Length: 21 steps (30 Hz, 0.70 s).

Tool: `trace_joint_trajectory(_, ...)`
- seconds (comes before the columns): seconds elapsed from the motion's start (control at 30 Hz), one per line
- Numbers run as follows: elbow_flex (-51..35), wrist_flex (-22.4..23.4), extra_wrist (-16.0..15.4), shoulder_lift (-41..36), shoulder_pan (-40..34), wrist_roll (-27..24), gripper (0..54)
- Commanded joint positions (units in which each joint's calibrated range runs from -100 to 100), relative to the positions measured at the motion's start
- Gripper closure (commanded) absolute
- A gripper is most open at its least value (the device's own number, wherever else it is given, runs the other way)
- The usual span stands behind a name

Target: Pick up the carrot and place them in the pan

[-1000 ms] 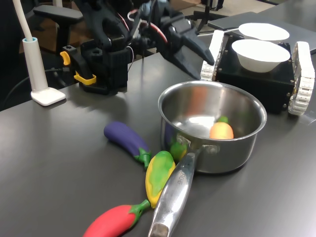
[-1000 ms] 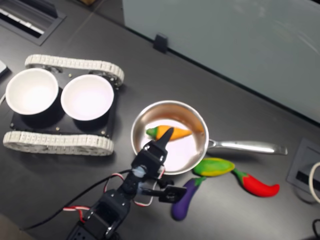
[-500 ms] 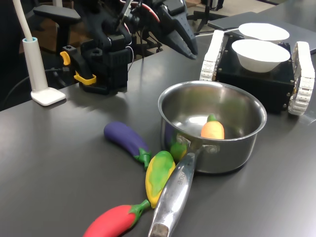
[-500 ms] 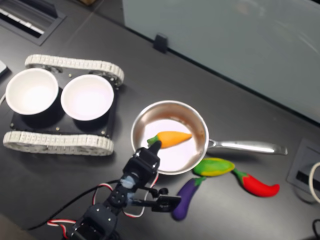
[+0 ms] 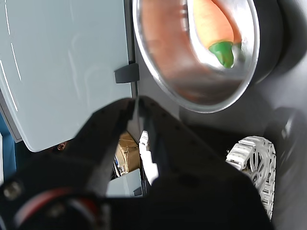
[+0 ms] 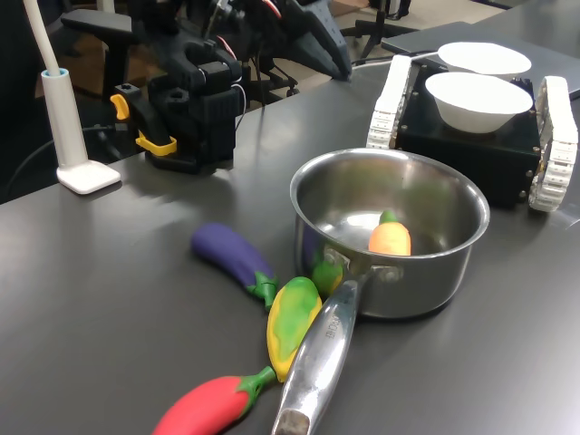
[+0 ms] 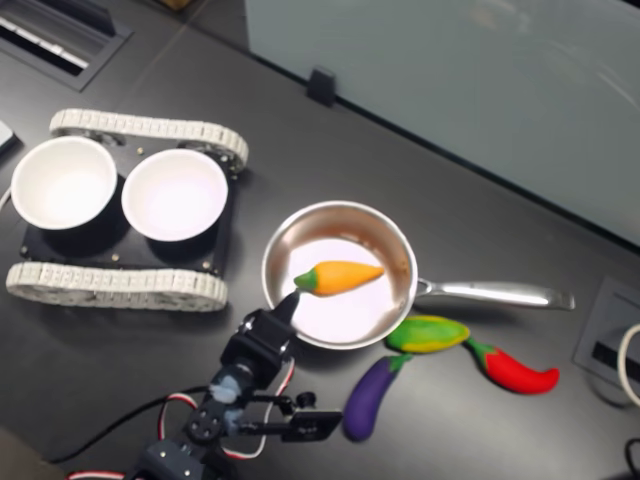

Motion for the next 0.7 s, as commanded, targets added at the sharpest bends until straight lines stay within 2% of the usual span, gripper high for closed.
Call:
trace_joint_trajectory(0.0, -1.89, 1.03, -0.89, -4.68, -1.21, 0.88, 53.5)
trace_joint_trajectory(0.2, -0.25, 2.99, -3.74, -7.88, 0.62, 1.61, 53.5)
trace_joint_trajectory(0.43, 2.2, 5.29, -5.43, -12.1, 2.34, 2.39, 53.5)
trace_joint_trajectory(0.67, 4.38, 6.83, -5.85, -15.39, 2.69, 2.88, 53.5)
